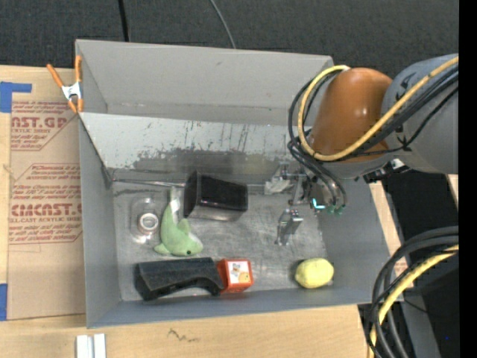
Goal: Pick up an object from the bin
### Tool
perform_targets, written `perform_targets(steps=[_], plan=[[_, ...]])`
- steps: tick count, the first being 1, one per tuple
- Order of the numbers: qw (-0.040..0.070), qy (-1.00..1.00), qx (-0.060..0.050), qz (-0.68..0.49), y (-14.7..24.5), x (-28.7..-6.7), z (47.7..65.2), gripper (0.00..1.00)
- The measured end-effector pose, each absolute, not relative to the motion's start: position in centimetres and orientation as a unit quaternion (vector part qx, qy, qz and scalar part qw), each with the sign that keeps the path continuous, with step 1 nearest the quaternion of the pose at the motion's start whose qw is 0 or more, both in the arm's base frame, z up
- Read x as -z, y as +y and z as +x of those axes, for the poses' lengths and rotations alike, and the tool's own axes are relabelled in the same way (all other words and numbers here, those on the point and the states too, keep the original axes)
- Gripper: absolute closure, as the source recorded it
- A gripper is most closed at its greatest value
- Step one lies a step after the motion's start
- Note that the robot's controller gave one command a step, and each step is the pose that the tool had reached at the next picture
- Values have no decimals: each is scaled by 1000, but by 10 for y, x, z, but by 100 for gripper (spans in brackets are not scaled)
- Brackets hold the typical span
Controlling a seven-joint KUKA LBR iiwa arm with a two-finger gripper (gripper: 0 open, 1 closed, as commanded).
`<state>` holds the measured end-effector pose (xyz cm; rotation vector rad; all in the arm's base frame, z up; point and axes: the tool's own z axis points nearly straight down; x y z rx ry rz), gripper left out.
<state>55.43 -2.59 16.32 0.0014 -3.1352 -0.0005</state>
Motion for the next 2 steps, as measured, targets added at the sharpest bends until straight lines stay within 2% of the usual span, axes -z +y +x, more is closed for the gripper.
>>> perform_targets(steps=[1, 2], plan=[[-1, -1000, 0, 1, -26, -167, 556, 0], [-4, -999, -1, 45, 17, -128, 582, 0]])
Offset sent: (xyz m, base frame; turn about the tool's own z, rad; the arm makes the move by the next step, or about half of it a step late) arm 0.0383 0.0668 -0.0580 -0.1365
